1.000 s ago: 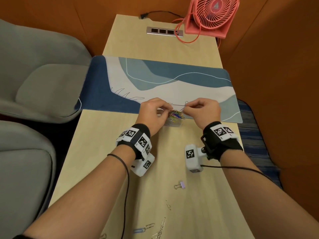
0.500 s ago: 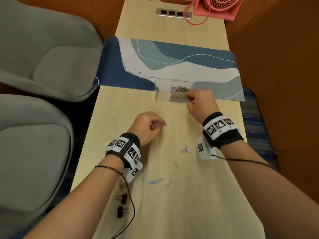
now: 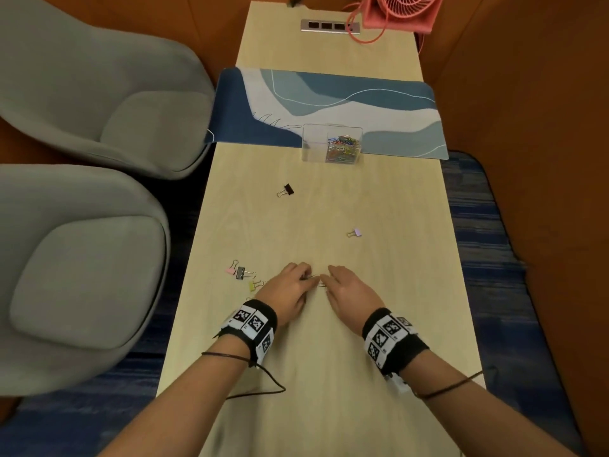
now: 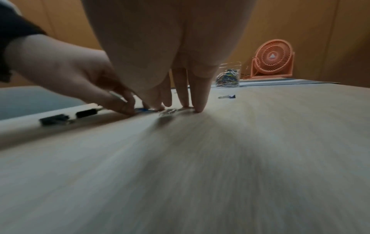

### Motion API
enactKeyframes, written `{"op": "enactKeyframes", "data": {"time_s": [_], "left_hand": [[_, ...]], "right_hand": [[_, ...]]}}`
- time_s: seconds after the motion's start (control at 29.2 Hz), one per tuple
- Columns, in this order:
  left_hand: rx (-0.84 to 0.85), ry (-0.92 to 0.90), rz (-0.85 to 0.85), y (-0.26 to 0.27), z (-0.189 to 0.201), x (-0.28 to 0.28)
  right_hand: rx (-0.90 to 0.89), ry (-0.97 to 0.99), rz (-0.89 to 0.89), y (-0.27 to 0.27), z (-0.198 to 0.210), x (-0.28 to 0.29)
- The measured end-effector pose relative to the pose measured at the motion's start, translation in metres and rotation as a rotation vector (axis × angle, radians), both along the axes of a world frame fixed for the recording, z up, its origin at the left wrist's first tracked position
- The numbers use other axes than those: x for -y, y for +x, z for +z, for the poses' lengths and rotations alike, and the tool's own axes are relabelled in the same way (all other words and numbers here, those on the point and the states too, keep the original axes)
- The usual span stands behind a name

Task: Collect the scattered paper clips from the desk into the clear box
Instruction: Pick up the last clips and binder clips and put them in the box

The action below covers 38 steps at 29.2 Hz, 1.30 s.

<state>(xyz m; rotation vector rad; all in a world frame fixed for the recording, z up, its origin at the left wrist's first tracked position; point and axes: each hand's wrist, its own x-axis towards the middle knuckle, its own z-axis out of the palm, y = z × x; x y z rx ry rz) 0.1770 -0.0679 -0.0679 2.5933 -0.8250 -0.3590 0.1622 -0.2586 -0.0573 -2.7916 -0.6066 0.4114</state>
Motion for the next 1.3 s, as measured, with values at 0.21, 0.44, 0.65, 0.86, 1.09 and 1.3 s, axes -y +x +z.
{"op": "enactKeyframes", "data": {"time_s": [0.21,0.44,0.65,0.86,1.09,1.3], "left_hand": [[0.065,-0.076,0.150,-0.014,-0.010,0.001],[-0.082,-0.042,0.234,-0.005,0.008,0.002],[-0.053,-0.060,0.148,-0.003,0.010,-0.008],[-0.040,-0.016,0.120,0.001,0.008,-0.026],[-0.084,-0.107,0.287,-0.001,0.010,-0.011],[-0.074,-0.145,0.483,-0.013,0.015,0.009]], "right_hand": [[-0.016,-0.251,0.106,-0.017,0.003,-0.012],[-0.083,-0.404,0.228,-0.002,0.034,-0.033],[-0.092,-0.461,0.253,0.010,0.041,-0.043],[-0.099,-0.502,0.247,0.013,0.036,-0.056],[-0.101,-0.464,0.049,0.037,0.038,-0.039],[-0.247,-0.020,-0.458,0.059,0.028,0.000]]}}
